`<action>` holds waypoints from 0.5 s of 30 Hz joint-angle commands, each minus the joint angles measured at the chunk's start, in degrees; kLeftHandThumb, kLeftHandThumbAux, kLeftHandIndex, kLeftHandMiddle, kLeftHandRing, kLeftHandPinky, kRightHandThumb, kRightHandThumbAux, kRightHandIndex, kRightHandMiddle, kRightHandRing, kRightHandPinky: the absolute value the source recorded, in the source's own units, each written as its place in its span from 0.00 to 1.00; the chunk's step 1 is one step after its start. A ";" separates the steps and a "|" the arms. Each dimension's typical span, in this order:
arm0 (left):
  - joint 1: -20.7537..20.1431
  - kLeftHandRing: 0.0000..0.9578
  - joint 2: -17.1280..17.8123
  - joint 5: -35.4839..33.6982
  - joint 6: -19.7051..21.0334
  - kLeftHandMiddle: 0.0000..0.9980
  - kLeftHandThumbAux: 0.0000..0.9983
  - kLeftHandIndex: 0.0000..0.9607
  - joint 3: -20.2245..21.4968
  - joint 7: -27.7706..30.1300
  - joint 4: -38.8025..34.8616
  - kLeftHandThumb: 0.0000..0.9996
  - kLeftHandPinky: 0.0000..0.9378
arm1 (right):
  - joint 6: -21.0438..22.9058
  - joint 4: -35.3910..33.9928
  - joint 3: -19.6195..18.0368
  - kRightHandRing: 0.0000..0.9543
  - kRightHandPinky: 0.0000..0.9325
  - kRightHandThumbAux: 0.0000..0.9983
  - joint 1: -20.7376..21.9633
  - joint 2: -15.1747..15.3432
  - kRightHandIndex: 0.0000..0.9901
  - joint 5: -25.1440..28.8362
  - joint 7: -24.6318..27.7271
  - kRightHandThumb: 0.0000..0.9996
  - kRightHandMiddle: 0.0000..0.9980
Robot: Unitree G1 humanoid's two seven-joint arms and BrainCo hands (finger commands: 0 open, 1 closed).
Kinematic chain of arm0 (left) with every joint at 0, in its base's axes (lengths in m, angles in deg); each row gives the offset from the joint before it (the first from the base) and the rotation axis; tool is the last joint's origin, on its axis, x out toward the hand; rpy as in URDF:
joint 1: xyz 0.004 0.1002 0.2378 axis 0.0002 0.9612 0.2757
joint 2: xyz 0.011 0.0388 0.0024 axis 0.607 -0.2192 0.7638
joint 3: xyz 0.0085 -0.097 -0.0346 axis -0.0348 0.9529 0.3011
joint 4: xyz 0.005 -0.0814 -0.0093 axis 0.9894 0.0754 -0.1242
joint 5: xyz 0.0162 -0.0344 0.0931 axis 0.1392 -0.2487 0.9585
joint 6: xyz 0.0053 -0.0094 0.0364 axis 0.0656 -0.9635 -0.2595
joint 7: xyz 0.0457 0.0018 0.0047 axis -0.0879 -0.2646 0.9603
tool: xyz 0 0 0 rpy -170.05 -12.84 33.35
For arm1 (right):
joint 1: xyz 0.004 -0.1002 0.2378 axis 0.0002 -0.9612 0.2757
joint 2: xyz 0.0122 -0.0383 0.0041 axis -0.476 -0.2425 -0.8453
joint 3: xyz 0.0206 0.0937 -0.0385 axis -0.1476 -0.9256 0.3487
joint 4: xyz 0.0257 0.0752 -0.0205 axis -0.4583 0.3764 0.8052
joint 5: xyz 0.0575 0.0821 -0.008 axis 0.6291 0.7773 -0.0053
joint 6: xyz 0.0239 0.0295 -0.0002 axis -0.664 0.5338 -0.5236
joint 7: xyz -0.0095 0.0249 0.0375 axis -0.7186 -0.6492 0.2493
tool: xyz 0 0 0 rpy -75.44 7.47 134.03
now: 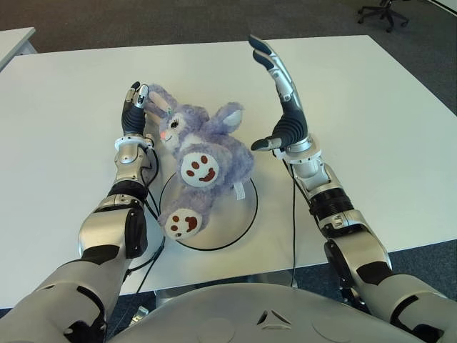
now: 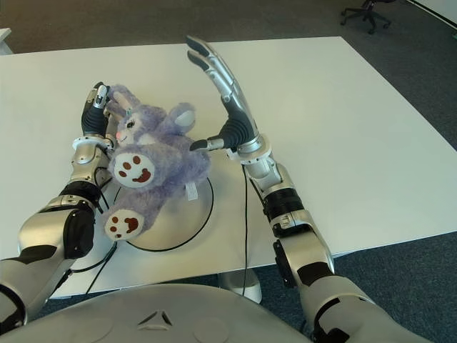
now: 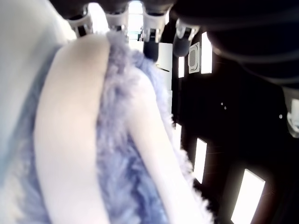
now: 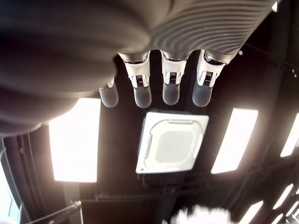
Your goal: Put the doll into the plate.
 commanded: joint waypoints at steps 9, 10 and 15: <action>5.61 0.06 -2.43 0.52 4.54 0.10 0.37 0.00 -0.70 -0.49 4.39 0.00 0.00 | -0.91 8.74 -2.46 0.00 0.00 0.33 4.54 -0.99 0.00 3.49 1.76 0.02 0.00; 5.59 0.06 -2.42 0.50 4.58 0.10 0.37 0.00 -0.69 -0.49 4.39 0.00 0.00 | -1.03 8.89 -2.53 0.00 0.00 0.33 4.58 -1.05 0.00 3.69 2.00 0.02 0.00; 5.57 0.07 -2.45 0.30 4.88 0.10 0.38 0.00 -0.52 -0.61 4.40 0.00 0.00 | -0.01 10.13 -3.51 0.00 0.00 0.31 5.27 -1.59 0.00 4.16 2.06 0.04 0.00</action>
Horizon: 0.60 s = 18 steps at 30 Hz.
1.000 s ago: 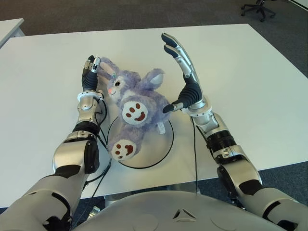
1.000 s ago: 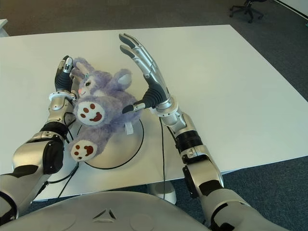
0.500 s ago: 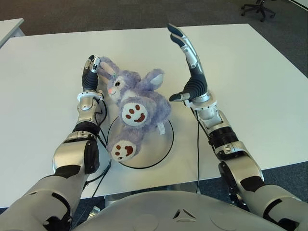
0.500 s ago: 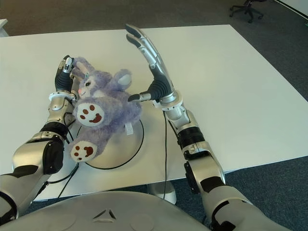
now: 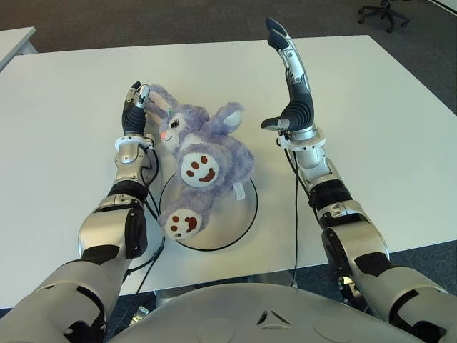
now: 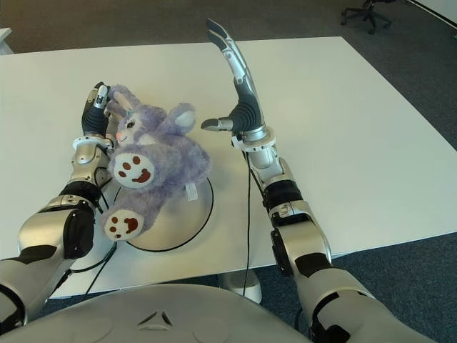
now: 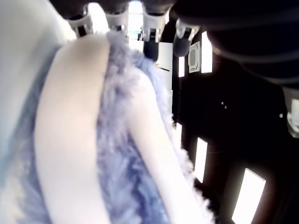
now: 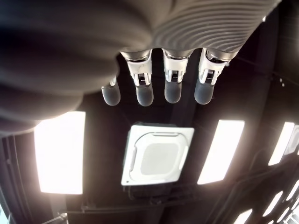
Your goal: Put the doll into the plate.
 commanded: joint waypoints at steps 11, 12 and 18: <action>5.62 0.05 -2.51 0.04 4.59 0.10 0.38 0.00 -0.10 -0.46 4.41 0.00 0.00 | 2.08 7.51 -3.13 0.00 0.00 0.31 5.06 -1.45 0.00 -6.40 -8.43 0.08 0.00; 5.64 0.06 -2.50 0.10 4.53 0.10 0.38 0.00 -0.14 -0.48 4.39 0.00 0.00 | 2.05 8.02 -3.14 0.00 0.00 0.32 5.32 -1.50 0.00 -6.74 -9.11 0.07 0.00; 5.60 0.05 -2.43 0.39 4.57 0.10 0.38 0.00 -0.36 -0.72 4.44 0.00 0.00 | 2.68 14.18 -3.05 0.00 0.00 0.30 8.00 -1.83 0.00 -7.71 -13.53 0.06 0.00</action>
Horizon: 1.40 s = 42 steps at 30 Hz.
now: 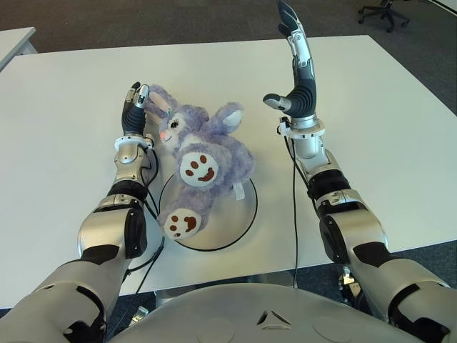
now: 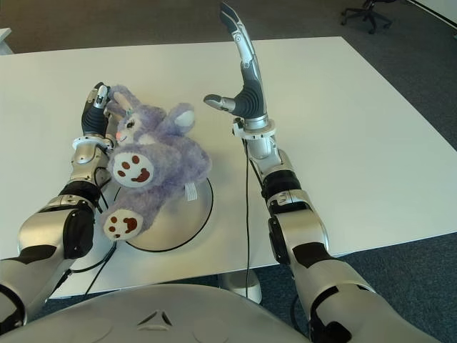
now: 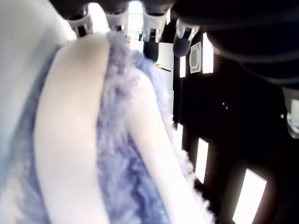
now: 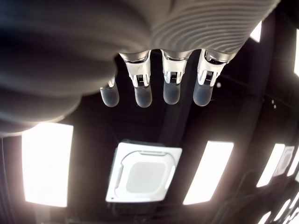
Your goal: Put the doll into the plate.
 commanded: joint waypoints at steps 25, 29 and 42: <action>5.49 0.04 -2.46 -0.05 4.06 0.09 0.38 0.00 -0.08 -0.02 4.49 0.00 0.00 | 10.18 11.73 -0.75 0.00 0.00 0.41 5.12 -0.54 0.00 2.86 -4.54 0.00 0.00; 5.48 0.04 -2.39 0.01 3.96 0.10 0.38 0.00 -0.12 0.08 4.49 0.00 0.00 | 11.64 12.35 -0.13 0.00 0.00 0.42 5.87 -0.78 0.00 1.98 -6.34 0.00 0.00; 5.45 0.03 -2.23 0.21 3.66 0.09 0.36 0.00 -0.31 0.18 4.44 0.00 0.00 | 16.36 16.56 1.14 0.00 0.00 0.41 8.25 -0.59 0.00 2.52 -6.61 0.00 0.00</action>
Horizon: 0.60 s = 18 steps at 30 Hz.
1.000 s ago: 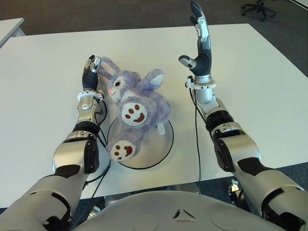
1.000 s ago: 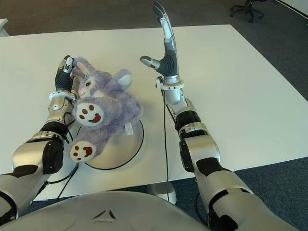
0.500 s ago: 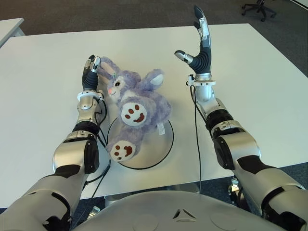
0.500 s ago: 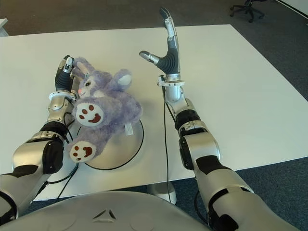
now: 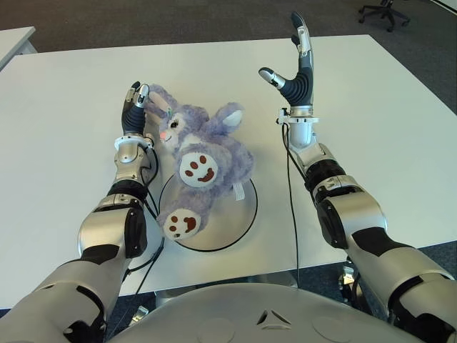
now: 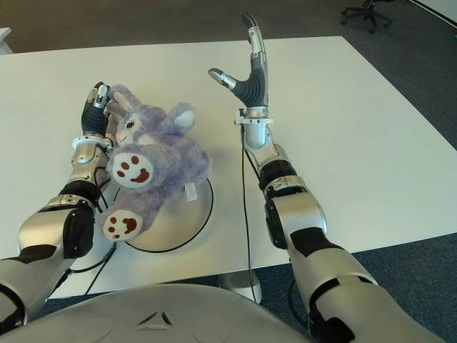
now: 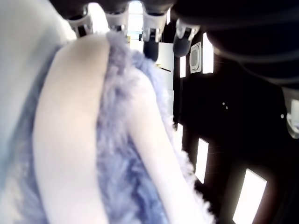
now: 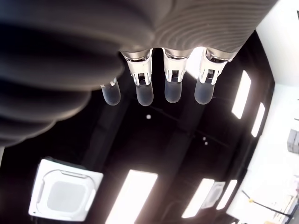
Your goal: Put the doll into the plate.
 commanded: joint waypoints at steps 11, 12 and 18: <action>5.53 0.04 -2.11 0.26 3.44 0.10 0.35 0.00 -0.42 0.56 4.37 0.00 0.00 | 4.04 4.52 -0.04 0.00 0.00 0.45 2.30 -0.70 0.00 3.24 2.69 0.00 0.00; 5.49 0.04 -2.09 0.22 3.48 0.10 0.35 0.00 -0.39 0.57 4.36 0.00 0.00 | 4.15 4.82 -0.03 0.00 0.00 0.45 2.36 -0.77 0.00 3.30 2.64 0.00 0.00; 5.40 0.05 -2.05 0.09 3.53 0.10 0.35 0.00 -0.28 0.58 4.29 0.00 0.00 | 8.19 9.05 -0.88 0.00 0.00 0.44 3.49 -0.48 0.00 4.98 5.53 0.00 0.00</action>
